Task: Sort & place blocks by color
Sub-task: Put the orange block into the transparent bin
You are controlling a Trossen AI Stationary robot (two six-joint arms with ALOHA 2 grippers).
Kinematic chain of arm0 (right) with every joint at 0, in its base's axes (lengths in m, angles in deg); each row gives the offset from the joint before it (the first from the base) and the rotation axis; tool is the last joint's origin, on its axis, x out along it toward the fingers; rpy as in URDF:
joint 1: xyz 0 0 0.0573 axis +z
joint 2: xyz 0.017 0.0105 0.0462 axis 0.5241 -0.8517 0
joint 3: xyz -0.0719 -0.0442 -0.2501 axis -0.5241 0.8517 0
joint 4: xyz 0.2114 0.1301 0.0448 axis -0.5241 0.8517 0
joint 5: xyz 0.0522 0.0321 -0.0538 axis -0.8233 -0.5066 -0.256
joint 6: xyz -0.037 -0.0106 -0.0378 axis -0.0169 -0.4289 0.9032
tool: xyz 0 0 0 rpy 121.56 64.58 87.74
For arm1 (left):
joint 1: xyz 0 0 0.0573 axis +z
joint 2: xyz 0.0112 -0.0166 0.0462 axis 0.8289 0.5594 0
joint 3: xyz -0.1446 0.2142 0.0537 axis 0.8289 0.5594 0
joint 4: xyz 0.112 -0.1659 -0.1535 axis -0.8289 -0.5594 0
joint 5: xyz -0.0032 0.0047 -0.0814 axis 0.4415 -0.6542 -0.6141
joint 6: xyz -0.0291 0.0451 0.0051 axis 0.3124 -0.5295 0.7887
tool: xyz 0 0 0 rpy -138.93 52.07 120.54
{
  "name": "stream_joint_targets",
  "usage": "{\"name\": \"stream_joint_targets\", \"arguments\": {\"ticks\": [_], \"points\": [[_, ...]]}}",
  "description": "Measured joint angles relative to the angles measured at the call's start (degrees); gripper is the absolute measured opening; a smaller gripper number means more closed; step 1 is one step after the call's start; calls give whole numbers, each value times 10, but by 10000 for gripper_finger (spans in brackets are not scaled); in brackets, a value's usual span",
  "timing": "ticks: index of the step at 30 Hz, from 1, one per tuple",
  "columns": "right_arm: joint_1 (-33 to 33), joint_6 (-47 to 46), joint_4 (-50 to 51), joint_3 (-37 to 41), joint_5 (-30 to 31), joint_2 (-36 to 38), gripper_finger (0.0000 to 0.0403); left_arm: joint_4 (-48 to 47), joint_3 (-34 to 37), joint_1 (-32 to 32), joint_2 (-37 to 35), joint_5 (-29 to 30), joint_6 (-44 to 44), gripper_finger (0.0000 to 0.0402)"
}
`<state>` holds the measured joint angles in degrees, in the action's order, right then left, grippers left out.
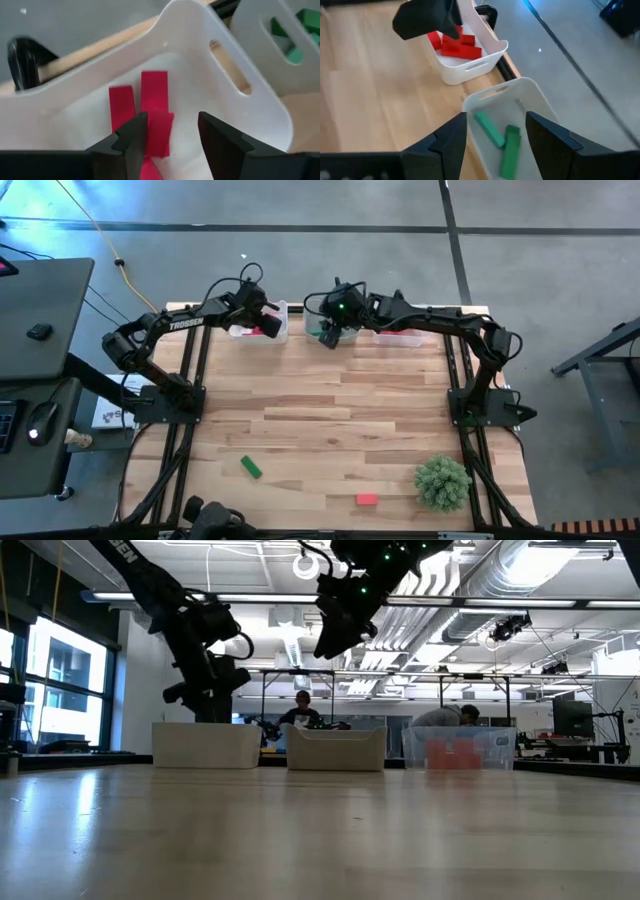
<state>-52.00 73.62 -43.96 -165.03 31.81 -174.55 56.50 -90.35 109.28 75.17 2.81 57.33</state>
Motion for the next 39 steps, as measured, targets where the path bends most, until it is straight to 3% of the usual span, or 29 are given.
{"name": "stream_joint_targets", "arguments": {"ticks": [9, 17, 26, 39], "points": [[48, -102, 75, 0, 3, 16, 193, -53, -54, 0, 0, 18, -73, 179], [92, -209, 155, 0, -83, 16, 193, -104, -102, -1, 0, 10, -92, 177], [147, -267, 208, 0, -131, 16, 193, -141, -135, -11, -8, -103, -92, 177], [225, -355, 283, 0, -156, 16, 193, -201, -135, -117, -38, -120, -92, 179]]}}
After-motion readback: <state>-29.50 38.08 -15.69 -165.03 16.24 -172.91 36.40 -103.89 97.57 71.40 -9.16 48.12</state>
